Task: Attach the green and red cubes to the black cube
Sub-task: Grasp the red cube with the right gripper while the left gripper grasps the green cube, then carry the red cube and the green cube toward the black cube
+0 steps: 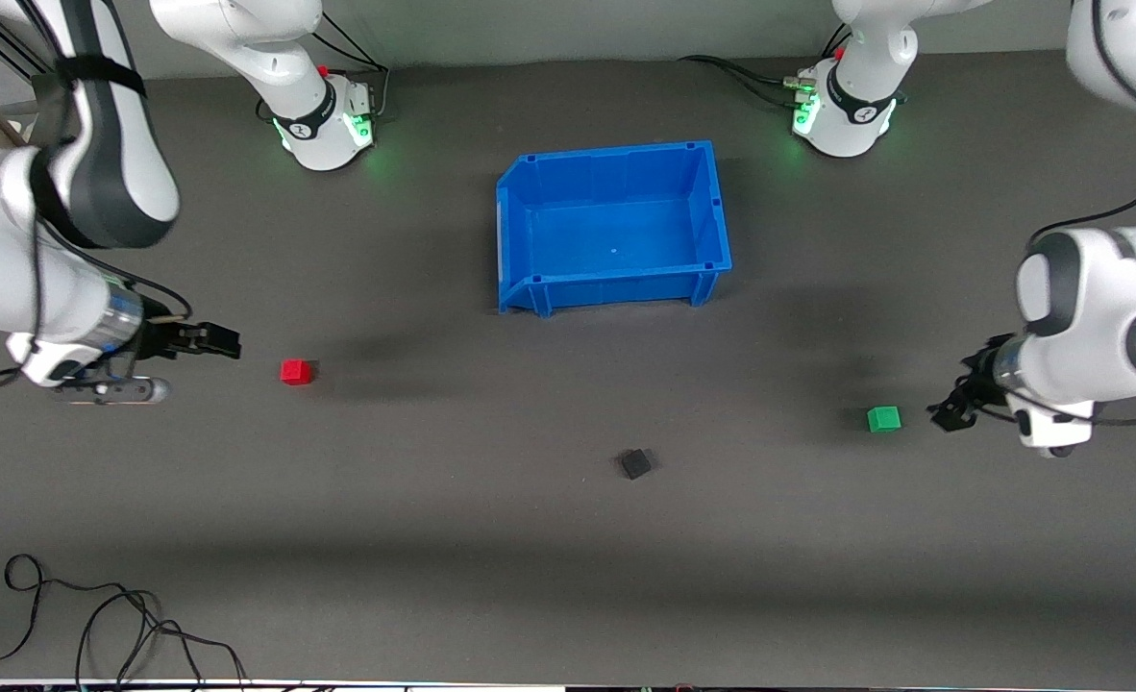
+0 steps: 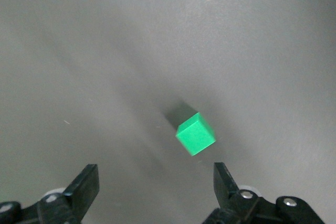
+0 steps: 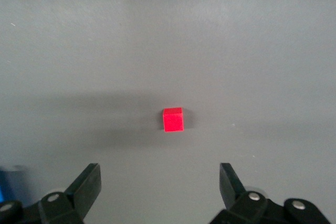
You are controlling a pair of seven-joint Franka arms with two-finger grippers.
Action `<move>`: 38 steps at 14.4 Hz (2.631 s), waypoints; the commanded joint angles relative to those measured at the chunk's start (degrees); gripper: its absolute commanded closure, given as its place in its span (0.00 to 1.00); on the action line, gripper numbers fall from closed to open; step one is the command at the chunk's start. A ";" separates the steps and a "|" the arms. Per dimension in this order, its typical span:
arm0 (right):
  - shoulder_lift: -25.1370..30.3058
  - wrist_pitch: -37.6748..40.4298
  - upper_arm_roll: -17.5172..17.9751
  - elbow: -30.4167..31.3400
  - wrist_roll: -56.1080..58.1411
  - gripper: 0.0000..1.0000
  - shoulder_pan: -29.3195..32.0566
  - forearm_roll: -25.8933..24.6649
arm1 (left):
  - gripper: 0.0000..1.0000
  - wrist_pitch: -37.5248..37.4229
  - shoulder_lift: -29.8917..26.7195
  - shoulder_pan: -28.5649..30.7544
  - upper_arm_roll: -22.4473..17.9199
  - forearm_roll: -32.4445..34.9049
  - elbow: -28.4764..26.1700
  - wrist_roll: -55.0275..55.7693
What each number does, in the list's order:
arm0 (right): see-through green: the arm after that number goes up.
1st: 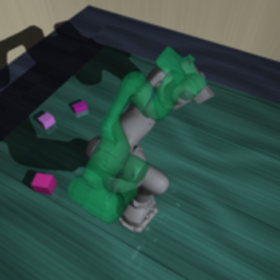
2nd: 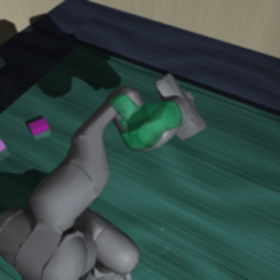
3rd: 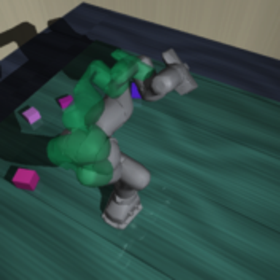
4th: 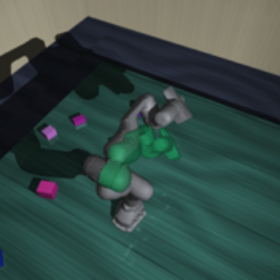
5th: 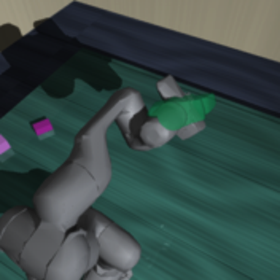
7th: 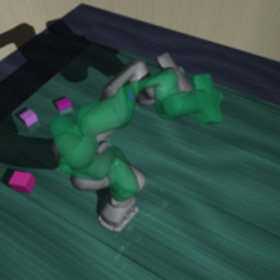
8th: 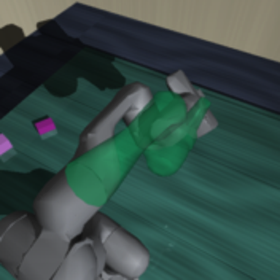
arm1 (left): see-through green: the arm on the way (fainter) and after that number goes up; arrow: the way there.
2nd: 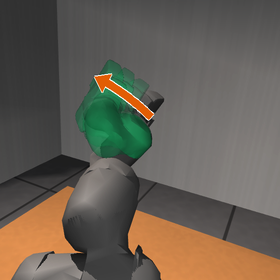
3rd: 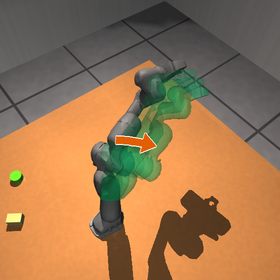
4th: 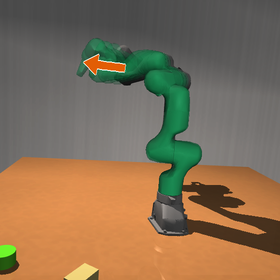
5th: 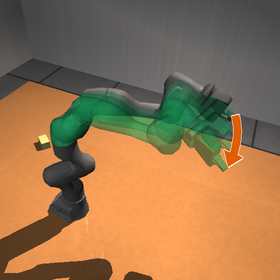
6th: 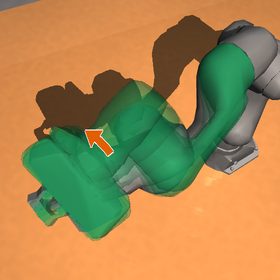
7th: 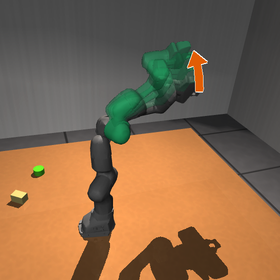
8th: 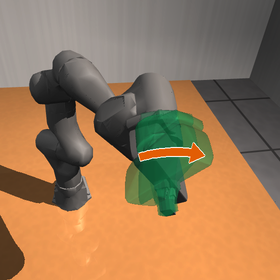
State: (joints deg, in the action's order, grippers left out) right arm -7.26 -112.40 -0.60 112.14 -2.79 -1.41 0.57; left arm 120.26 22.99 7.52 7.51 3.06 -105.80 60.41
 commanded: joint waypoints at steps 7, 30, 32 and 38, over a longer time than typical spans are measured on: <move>-12.94 -14.85 -0.72 5.37 -0.38 0.00 0.09 -1.01 | 0.08 13.86 9.61 -0.66 -0.57 -3.68 0.95 26.07; -20.16 -25.50 -0.63 10.03 -0.55 0.52 -0.35 -0.39 | 1.00 13.96 10.83 -6.44 -0.39 -1.31 6.37 41.78; -20.16 -25.50 -0.63 10.03 -0.64 0.74 -0.35 -0.30 | 1.00 13.42 12.95 -8.22 -0.48 -1.04 10.43 46.10; -18.06 -24.45 -0.81 9.94 -1.69 1.00 0.01 4.79 | 1.00 11.40 13.66 -14.19 -0.22 -2.18 15.89 47.51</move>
State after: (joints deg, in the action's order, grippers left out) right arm -26.74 -137.02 -1.24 121.83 -3.25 -1.23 2.70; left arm 133.77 35.29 -4.15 7.91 1.00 -93.31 105.83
